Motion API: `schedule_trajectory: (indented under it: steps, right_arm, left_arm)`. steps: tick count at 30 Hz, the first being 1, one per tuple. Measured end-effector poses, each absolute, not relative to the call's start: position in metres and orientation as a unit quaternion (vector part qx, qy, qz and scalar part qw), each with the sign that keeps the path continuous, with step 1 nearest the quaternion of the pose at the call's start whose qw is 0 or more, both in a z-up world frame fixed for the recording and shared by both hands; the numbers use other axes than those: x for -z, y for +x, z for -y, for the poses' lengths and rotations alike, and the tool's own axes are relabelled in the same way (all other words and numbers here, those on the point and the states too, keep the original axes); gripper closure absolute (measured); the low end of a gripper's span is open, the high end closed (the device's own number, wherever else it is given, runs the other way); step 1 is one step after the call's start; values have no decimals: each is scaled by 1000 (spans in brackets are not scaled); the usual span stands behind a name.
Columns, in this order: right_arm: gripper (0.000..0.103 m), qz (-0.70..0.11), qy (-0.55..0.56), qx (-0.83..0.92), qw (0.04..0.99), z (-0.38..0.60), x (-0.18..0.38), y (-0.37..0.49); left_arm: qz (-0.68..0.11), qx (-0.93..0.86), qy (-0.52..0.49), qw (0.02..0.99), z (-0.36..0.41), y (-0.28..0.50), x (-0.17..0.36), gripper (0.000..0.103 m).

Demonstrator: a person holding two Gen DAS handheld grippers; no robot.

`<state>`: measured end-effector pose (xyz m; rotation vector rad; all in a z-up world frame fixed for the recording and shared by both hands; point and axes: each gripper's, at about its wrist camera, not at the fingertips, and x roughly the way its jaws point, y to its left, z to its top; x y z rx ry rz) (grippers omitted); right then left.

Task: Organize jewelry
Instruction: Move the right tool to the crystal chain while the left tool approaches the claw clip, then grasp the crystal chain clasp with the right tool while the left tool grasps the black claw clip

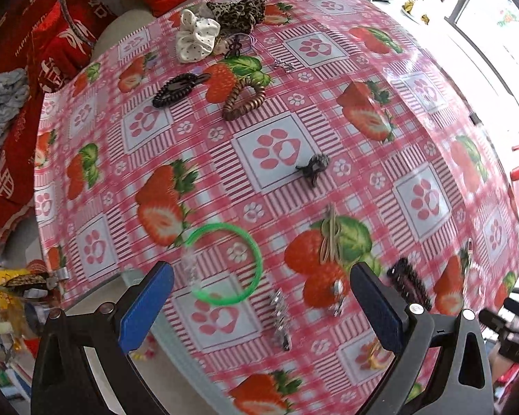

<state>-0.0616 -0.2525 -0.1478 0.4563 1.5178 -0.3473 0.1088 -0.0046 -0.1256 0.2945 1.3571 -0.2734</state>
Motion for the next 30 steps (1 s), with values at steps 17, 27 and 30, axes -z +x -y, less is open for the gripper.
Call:
schedule_trajectory:
  steps: [17, 27, 30]
  right_arm:
    - [17, -689, 132, 140, 699, 254, 181, -44]
    - [17, -690, 109, 135, 703, 257, 208, -15]
    - [16, -689, 100, 133, 705, 258, 211, -11]
  left_arm:
    - [-622, 126, 130, 762, 47, 157, 167, 0]
    - [-619, 129, 148, 760, 64, 167, 190, 7]
    - [-627, 130, 152, 753, 66, 168, 197, 12]
